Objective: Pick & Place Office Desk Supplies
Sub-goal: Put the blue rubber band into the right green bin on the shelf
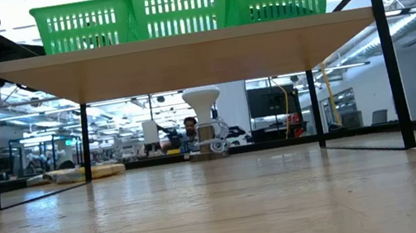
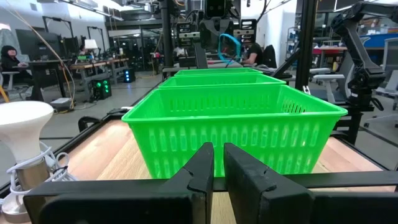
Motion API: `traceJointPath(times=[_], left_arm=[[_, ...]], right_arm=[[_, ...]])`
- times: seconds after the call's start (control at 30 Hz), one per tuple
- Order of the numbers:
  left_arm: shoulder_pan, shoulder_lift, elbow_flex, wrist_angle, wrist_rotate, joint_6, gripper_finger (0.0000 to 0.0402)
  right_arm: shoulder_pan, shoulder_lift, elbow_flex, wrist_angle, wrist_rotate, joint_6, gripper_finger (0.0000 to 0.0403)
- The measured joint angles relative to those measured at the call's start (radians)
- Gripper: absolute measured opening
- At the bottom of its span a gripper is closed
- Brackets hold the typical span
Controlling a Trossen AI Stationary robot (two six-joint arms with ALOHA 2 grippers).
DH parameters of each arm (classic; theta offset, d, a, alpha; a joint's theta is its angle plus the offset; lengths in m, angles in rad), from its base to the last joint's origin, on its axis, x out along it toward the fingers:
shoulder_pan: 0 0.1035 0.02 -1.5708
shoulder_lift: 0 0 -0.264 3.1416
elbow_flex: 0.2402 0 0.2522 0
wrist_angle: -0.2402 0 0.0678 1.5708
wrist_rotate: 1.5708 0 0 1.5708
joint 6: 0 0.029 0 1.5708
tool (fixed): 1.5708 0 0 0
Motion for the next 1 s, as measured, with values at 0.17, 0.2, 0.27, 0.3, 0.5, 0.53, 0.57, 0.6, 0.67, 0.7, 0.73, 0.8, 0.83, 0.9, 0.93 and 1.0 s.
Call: traceJointPath(times=[0.17,0.2,0.27,0.3,0.5,0.53,0.57,0.6,0.67,0.7,0.73,0.8,0.83,0.9,0.93,1.0], left_arm=[[0.0,0.0,0.0,0.0,0.0,0.0,0.0044],[0.0,0.0,0.0,0.0,0.0,0.0,0.0045],[0.0,0.0,0.0,0.0,0.0,0.0,0.0045],[0.0,0.0,0.0,0.0,0.0,0.0,0.0045],[0.0,0.0,0.0,0.0,0.0,0.0,0.0045],[0.0,0.0,0.0,0.0,0.0,0.0,0.0045],[0.0,0.0,0.0,0.0,0.0,0.0,0.0045],[0.0,0.0,0.0,0.0,0.0,0.0,0.0045],[0.0,0.0,0.0,0.0,0.0,0.0,0.0045],[0.0,0.0,0.0,0.0,0.0,0.0,0.0044],[0.0,0.0,0.0,0.0,0.0,0.0,0.0045],[0.0,0.0,0.0,0.0,0.0,0.0,0.0045],[0.0,0.0,0.0,0.0,0.0,0.0,0.0045],[0.0,0.0,0.0,0.0,0.0,0.0,0.0045],[0.0,0.0,0.0,0.0,0.0,0.0,0.0045],[0.0,0.0,0.0,0.0,0.0,0.0,0.0045]], right_arm=[[0.0,0.0,0.0,0.0,0.0,0.0,0.0006],[0.0,0.0,0.0,0.0,0.0,0.0,0.0006],[0.0,0.0,0.0,0.0,0.0,0.0,0.0006],[0.0,0.0,0.0,0.0,0.0,0.0,0.0006],[0.0,0.0,0.0,0.0,0.0,0.0,0.0006],[0.0,0.0,0.0,0.0,0.0,0.0,0.0006],[0.0,0.0,0.0,0.0,0.0,0.0,0.0006],[0.0,0.0,0.0,0.0,0.0,0.0,0.0006],[0.0,0.0,0.0,0.0,0.0,0.0,0.0006],[0.0,0.0,0.0,0.0,0.0,0.0,0.0006],[0.0,0.0,0.0,0.001,0.0,0.0,0.0006],[0.0,0.0,0.0,0.011,0.0,0.0,0.0006],[0.0,0.0,0.0,0.016,0.0,0.0,0.0006],[0.0,0.0,0.0,0.027,0.0,0.0,0.0006],[0.0,0.0,0.0,0.028,0.0,0.0,0.0007],[0.0,0.0,0.0,0.029,0.0,0.0,0.0007]])
